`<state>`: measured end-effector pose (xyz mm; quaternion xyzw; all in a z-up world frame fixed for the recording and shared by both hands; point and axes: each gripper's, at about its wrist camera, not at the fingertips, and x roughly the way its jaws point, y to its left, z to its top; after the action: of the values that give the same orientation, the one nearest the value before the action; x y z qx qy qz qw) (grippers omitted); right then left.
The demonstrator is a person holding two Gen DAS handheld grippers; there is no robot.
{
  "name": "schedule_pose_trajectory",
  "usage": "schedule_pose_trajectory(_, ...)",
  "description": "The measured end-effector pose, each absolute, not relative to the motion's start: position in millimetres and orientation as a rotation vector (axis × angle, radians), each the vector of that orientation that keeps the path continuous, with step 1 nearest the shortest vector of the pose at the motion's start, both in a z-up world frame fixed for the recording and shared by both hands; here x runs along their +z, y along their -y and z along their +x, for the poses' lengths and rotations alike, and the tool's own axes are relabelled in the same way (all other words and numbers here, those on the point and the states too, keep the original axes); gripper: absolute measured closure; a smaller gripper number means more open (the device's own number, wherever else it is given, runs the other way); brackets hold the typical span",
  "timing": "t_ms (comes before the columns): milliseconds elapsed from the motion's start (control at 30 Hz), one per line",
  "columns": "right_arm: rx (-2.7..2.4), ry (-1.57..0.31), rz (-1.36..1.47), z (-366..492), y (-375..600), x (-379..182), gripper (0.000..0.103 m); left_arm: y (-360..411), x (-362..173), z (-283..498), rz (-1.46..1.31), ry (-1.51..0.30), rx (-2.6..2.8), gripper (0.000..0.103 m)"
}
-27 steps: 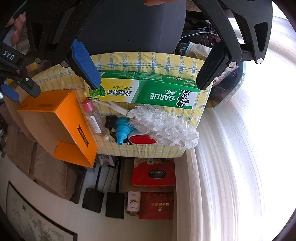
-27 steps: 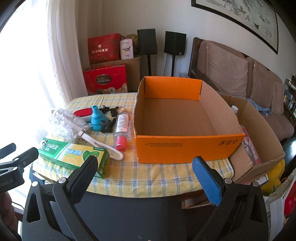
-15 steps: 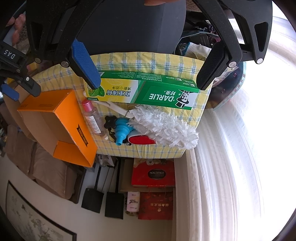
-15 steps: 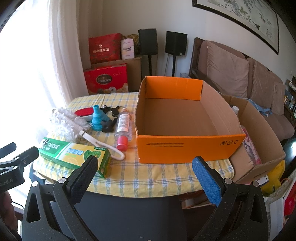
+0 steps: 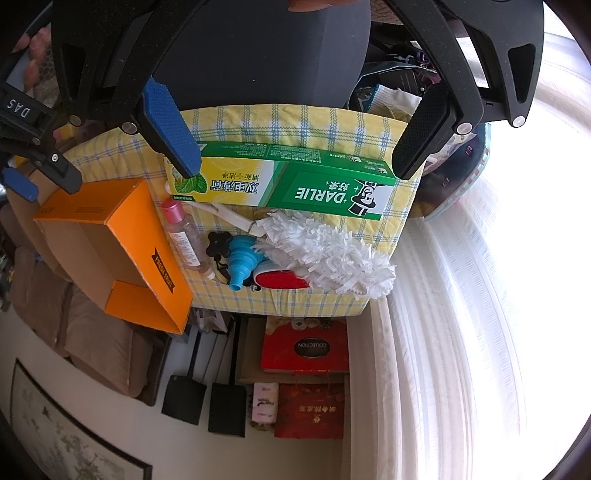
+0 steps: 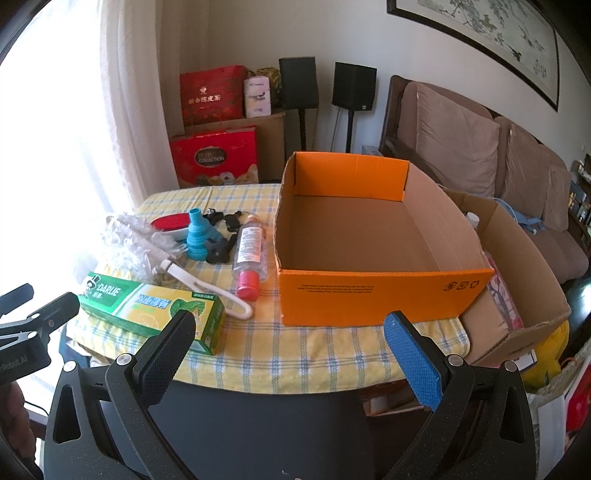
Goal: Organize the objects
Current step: 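Move the right tool toward the green DARLIE toothpaste box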
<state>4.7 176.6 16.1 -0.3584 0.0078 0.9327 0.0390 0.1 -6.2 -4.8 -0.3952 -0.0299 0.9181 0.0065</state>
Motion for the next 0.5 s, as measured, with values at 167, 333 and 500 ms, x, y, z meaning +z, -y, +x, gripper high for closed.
schedule_pose_trajectory(167, 2.861, -0.024, -1.1, 4.7, -176.9, 15.8, 0.0, 6.6, -5.4, 0.0, -1.238, 0.092, 2.873, 0.0)
schedule_pose_trajectory(333, 2.865, -0.017, -1.11, 2.6, -176.0, 14.3, 0.0, 10.5, -7.9, -2.1, -1.248, 0.088, 2.877, 0.0)
schedule_pose_trajectory(500, 2.878, -0.011, -1.133, -3.1, -173.1, 10.1, 0.0, 22.1, -15.6, -8.1, -1.255, 0.088, 2.883, 0.0)
